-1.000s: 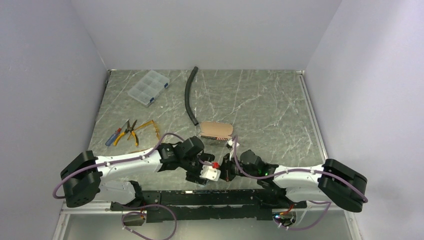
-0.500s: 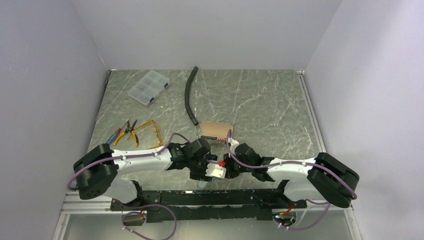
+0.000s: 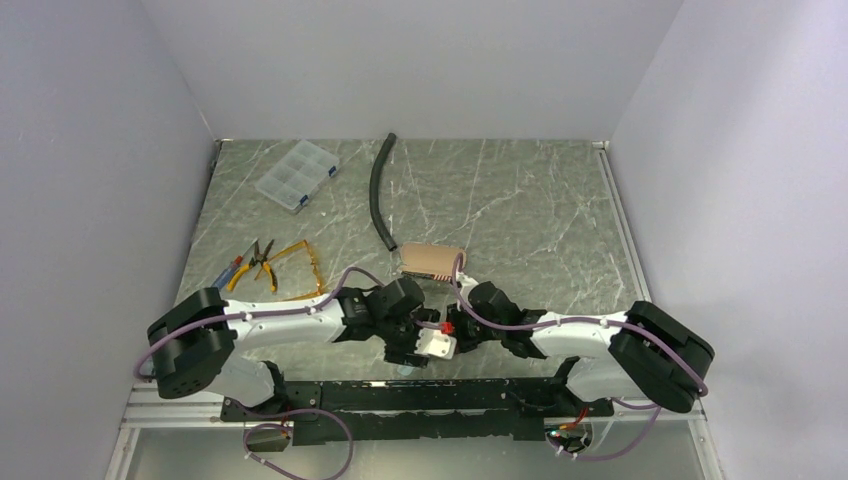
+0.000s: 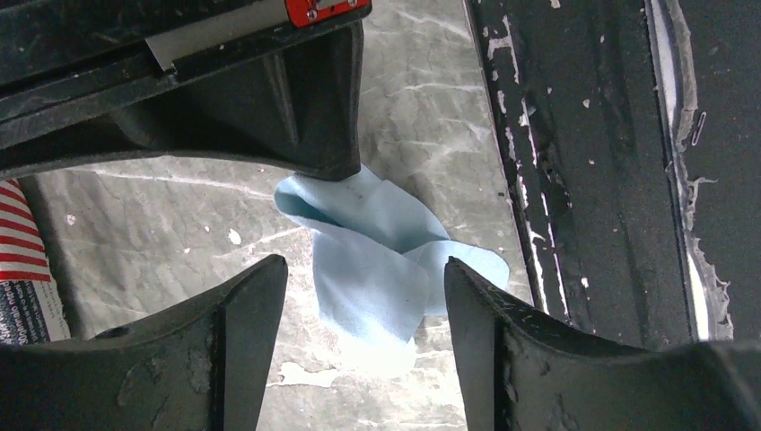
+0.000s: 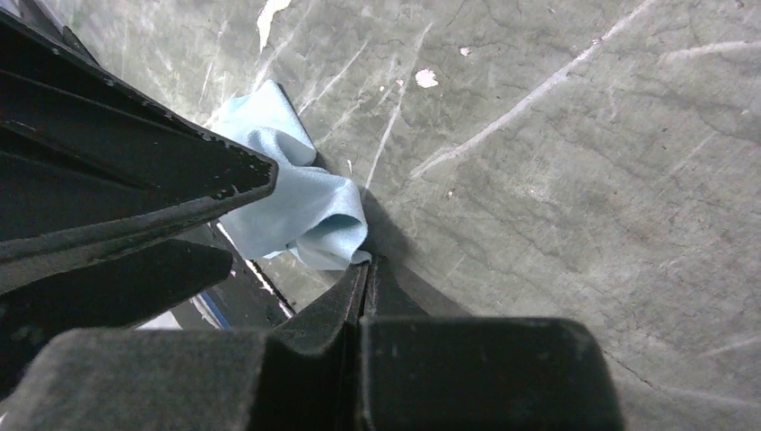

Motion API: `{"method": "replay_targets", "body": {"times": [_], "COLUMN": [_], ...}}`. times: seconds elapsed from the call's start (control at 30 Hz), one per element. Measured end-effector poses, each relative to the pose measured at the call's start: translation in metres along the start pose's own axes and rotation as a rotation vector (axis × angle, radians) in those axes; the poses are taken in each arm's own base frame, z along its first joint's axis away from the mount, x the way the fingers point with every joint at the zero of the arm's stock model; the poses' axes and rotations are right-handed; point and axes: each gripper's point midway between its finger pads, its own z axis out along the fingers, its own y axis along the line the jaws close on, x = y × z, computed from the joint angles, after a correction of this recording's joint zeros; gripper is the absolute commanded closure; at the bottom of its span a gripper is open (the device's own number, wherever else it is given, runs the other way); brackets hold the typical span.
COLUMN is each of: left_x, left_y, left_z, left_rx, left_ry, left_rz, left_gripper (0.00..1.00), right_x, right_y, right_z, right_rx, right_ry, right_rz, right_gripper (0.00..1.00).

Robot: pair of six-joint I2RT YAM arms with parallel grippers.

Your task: Organize the sunglasses

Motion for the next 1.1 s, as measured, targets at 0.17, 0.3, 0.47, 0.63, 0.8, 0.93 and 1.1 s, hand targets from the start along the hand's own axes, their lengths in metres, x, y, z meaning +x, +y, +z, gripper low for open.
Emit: {"method": "replay_targets", "body": {"times": [0.17, 0.3, 0.47, 0.63, 0.8, 0.93, 1.1], "left_x": [-0.009, -0.021, -0.010, 0.002, 0.003, -0.005, 0.003], "left_y": [-0.001, -0.003, 0.006, 0.018, 0.030, 0.038, 0.035], "left_z": [0.003, 0.008, 0.022, 0.020, 0.007, -0.010, -0.014], "left_rx": [0.011, -0.011, -0.075, -0.147, -0.223, -0.260, -0.213], "left_ry": [-0.011, -0.023, 0.046, 0.105, 0.125, 0.091, 0.091], "left_rz": [-0.018, -0.009, -0.028, -0.043, -0.038, -0.046, -0.089], "left_gripper": [0.25, 0.27, 0.29, 0.31, 0.32, 0.36, 0.43], "right_x": [-0.001, -0.002, -0.003, -0.003, -0.005, -0.006, -0.006], "right_y": [0.000, -0.001, -0.001, 0.000, 0.001, 0.001, 0.001], "right_z": [-0.001, -0.001, -0.001, -0.001, -0.003, -0.003, -0.003], "right_rx": [0.001, 0.002, 0.003, 0.001, -0.004, -0.004, -0.003], "right_ry": [-0.003, -0.006, -0.008, -0.010, -0.018, -0.021, -0.020], "right_rz": [0.006, 0.012, 0.016, 0.018, 0.016, 0.016, 0.016], "right_gripper": [1.00, 1.00, 1.00, 1.00, 1.00, 1.00, 1.00]}}
